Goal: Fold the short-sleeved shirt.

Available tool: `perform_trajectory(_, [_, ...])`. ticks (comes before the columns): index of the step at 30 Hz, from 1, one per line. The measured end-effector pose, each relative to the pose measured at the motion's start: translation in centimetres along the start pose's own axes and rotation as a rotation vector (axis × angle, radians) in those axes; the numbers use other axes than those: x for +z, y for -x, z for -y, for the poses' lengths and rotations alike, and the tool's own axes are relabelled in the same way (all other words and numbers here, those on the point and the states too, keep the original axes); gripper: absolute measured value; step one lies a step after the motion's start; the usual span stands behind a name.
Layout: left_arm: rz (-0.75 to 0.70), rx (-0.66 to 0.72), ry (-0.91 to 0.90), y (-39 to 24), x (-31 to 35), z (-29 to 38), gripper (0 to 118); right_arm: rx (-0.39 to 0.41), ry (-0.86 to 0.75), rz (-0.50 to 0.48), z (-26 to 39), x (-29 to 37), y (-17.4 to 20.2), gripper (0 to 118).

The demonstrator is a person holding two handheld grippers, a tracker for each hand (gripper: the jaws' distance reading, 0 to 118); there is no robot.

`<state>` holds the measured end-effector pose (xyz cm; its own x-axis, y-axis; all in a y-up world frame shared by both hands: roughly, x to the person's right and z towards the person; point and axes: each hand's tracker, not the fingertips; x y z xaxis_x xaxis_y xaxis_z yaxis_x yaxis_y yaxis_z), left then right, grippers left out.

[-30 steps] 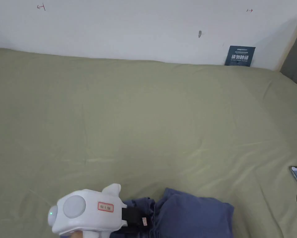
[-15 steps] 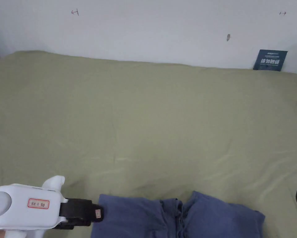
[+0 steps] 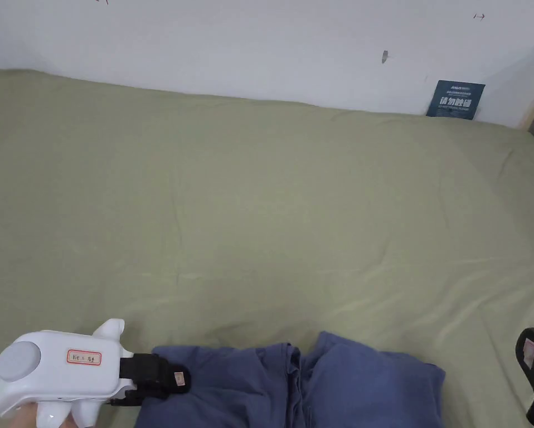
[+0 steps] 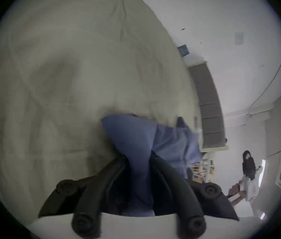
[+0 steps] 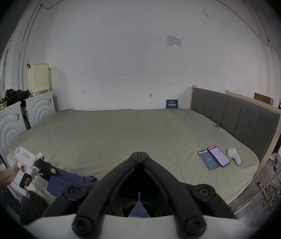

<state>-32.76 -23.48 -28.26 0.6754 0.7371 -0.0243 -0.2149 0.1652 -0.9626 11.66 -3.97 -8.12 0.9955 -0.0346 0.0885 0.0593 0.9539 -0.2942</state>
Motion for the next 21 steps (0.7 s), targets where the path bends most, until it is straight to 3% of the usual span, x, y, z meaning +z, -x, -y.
perform_trajectory(2, [0.078,0.062,-0.006,-0.4,0.8,0.2,15,-0.003,-0.004,-0.003,0.0,0.1,0.0,0])
perform_trajectory(7, [0.024,0.051,-0.084,-1.0,5.5,0.5,14,0.000,-0.022,-0.017,-0.4,0.0,-0.2,0])
perform_trajectory(10, [-0.042,0.032,-0.136,-0.9,10.3,0.7,14,-0.009,-0.032,-0.031,-0.4,-0.1,-0.2,0])
perform_trajectory(15, [-0.297,0.019,-0.235,-3.0,16.8,0.8,14,-0.015,-0.034,-0.058,-0.2,-0.3,-0.1,0])
perform_trajectory(21, [-0.339,-0.026,-0.233,-8.5,15.9,0.5,14,-0.028,-0.037,-0.067,0.1,-0.1,-0.4,0])
